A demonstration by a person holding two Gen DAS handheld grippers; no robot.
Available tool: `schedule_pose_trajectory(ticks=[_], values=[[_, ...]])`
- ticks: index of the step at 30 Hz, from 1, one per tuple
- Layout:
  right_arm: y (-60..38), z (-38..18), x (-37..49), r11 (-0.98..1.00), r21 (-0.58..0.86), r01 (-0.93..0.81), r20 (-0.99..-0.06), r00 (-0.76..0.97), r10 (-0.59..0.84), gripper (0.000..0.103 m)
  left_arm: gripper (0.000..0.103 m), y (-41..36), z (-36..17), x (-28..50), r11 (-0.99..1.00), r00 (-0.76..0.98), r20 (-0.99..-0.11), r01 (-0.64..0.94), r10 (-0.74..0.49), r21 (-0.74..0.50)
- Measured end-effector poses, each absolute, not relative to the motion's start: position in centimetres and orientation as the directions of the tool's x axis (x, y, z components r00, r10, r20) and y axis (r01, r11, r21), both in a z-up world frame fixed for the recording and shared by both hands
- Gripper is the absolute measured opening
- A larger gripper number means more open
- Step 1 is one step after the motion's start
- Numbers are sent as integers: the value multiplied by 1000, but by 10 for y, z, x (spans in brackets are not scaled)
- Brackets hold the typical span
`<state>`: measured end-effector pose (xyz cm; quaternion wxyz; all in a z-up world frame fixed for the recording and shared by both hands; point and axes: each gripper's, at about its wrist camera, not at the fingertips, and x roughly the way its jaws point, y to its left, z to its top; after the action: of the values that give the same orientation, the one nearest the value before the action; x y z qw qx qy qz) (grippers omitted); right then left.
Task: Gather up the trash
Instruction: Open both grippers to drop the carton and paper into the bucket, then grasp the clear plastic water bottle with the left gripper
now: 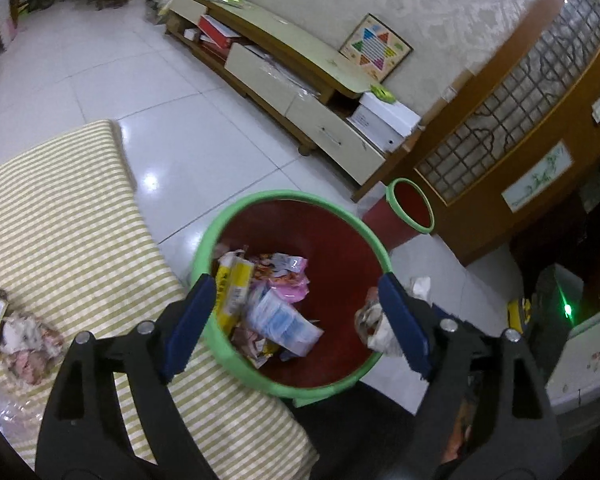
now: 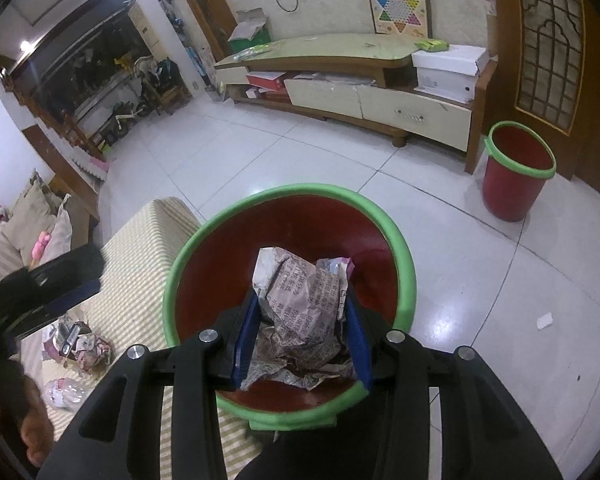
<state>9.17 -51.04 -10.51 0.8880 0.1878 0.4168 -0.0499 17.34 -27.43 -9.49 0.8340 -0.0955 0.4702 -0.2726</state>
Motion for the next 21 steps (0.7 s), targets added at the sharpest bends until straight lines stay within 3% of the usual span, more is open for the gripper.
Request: schedule_pose_trajectory(ticks=[1,3,8,19,21], values=[[-509,-105,95,927,286,244,-757,650,62,47,81,-268,-94,170,837,418,-730,357,-541,-415],[-507,-106,103,928,283,244,-758,650,60,63,83,-251,-93,160,845,439,-724,335,-531,-417],[-494,-102,108,928,293,230,-754,653,76,67,84,-210,-95,136,874,471,-736,284,-485,-394],[-435,-104,82,945,298,138,-785,598,160,68,85,-83,-125,85,964,487,-841,226,-237,-140],[-423,-107,77,943,309,126,-791,584,182,69,95,-61,-128,89,961,465,-861,264,-207,-89]])
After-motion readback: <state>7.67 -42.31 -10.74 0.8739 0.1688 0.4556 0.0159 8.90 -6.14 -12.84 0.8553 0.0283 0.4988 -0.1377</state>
